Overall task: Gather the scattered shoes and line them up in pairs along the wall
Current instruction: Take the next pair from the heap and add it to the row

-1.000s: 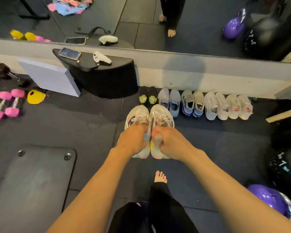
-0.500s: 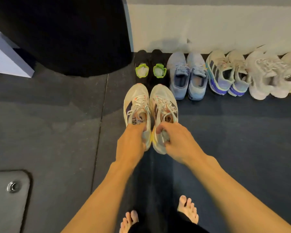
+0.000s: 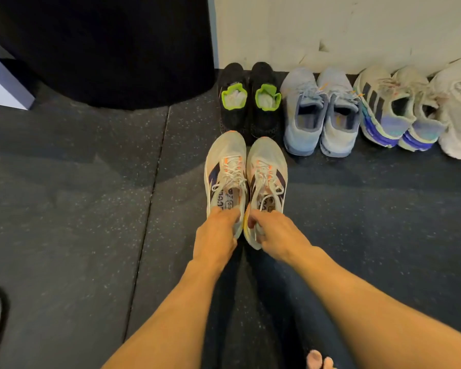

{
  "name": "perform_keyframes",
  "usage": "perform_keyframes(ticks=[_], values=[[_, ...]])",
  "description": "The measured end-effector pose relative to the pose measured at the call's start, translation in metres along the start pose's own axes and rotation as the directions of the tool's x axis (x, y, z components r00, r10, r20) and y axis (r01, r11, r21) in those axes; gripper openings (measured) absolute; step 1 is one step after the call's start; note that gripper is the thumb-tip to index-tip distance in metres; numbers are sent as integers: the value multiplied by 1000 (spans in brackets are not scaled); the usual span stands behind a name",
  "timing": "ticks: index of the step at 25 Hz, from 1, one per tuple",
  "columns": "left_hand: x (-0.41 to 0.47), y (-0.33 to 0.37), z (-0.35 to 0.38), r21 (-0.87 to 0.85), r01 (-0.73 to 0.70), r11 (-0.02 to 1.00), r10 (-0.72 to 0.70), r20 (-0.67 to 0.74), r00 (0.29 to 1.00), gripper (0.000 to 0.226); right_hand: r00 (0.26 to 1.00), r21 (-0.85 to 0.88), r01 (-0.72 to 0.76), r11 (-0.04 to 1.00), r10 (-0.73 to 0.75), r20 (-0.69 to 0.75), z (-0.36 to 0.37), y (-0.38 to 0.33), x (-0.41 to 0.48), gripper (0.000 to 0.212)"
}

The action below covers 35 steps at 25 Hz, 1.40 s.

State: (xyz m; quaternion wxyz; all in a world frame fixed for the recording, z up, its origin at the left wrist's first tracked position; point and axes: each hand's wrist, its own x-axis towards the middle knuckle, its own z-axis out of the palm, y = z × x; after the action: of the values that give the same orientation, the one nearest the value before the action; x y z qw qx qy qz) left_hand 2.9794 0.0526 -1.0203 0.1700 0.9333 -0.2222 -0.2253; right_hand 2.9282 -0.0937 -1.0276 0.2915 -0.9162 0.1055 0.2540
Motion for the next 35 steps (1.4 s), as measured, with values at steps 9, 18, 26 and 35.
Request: perform_keyframes(ticks=[9, 18, 26, 35], values=[[-12, 23, 10, -28, 243, 970, -239, 91, 967, 33, 998, -113, -47, 992, 51, 35, 14, -2, -9, 48], [-103, 90, -108, -188, 405, 895, -402, 55, 914, 41, 949, 288, -73, 955, 155, -276, -79, -83, -131, 35], [-139, 267, -429, -160, 32, 987, -63, -192, 979, 31, 821, 272, 141, 952, 41, -570, -386, -232, -280, 32], [-249, 456, -682, 27, -577, 816, 533, -420, 734, 25, 516, 80, 108, 991, 13, -856, -607, -349, -521, 30]])
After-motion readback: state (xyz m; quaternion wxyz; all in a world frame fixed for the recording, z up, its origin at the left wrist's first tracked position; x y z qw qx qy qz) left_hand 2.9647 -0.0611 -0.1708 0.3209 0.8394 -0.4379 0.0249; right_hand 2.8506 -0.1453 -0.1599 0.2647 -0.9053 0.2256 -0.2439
